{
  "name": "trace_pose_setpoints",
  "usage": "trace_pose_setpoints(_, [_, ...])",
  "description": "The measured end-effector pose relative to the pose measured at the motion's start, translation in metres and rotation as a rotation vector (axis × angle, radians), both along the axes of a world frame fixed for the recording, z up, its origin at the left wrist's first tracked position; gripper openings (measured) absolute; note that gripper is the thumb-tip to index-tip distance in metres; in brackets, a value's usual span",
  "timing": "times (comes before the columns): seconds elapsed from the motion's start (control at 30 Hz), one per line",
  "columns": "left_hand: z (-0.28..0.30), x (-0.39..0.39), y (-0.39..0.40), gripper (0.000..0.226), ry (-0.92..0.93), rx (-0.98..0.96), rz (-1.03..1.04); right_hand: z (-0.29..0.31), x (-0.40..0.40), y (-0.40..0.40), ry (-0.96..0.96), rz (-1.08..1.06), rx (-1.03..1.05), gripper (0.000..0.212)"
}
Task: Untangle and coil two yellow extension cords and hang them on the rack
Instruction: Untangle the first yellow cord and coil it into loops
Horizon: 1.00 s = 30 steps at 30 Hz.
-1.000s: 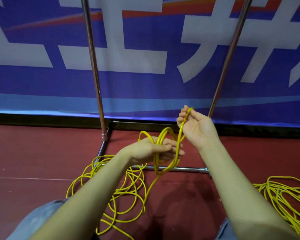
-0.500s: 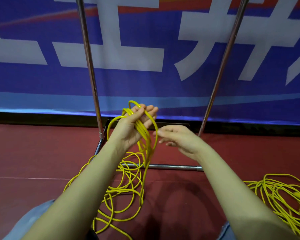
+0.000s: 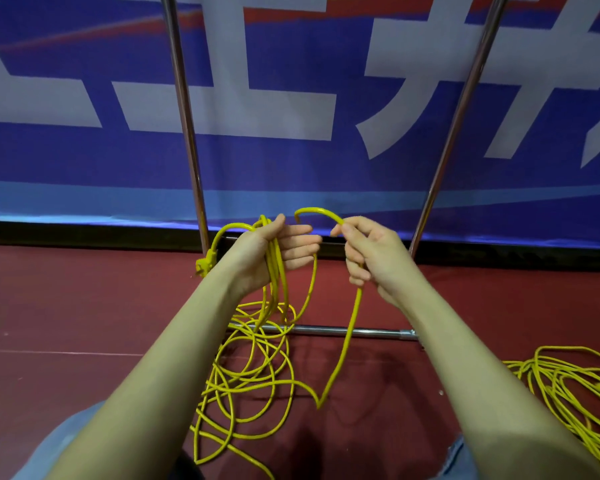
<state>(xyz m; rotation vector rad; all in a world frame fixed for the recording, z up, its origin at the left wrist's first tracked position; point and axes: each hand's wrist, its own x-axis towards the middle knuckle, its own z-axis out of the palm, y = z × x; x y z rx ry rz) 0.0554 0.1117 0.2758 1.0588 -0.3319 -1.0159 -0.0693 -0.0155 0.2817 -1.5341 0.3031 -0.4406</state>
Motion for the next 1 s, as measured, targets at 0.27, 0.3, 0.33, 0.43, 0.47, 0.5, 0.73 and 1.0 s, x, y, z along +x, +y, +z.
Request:
trace_pose_setpoints(0.27, [-0.001, -0.015, -0.008, 0.034, 0.255, -0.187, 0.064, -0.011, 0.002, 0.012, 0.202, 0.202, -0.016, 0.03])
trace_pose_setpoints(0.3, [0.001, -0.015, -0.008, 0.032, 0.287, -0.228, 0.083, -0.012, 0.001, 0.012, 0.234, 0.229, -0.046, 0.032])
trace_pose_setpoints(0.33, [0.003, -0.013, -0.007, 0.031, 0.296, -0.259, 0.106, -0.015, -0.001, 0.011, 0.279, 0.251, -0.079, 0.034])
trace_pose_setpoints(0.43, [0.008, -0.001, -0.002, 0.031, 0.326, -0.349, 0.201, -0.03, -0.007, 0.005, 0.329, 0.271, -0.05, 0.028])
trace_pose_setpoints(0.47, [0.008, 0.002, 0.0, 0.032, 0.33, -0.363, 0.223, -0.035, -0.007, 0.002, 0.275, 0.248, 0.036, 0.025])
trace_pose_setpoints(0.5, [0.007, 0.005, 0.001, 0.033, 0.324, -0.365, 0.231, -0.038, -0.008, -0.001, 0.206, 0.219, 0.14, 0.023])
trace_pose_setpoints(0.73, [0.002, -0.003, -0.003, 0.027, 0.235, -0.331, 0.184, -0.027, 0.003, 0.005, 0.153, 0.235, 0.209, 0.026])
trace_pose_setpoints(1.0, [0.009, -0.01, -0.007, 0.025, 0.275, -0.384, 0.247, -0.03, 0.002, 0.008, 0.238, 0.341, 0.103, 0.032])
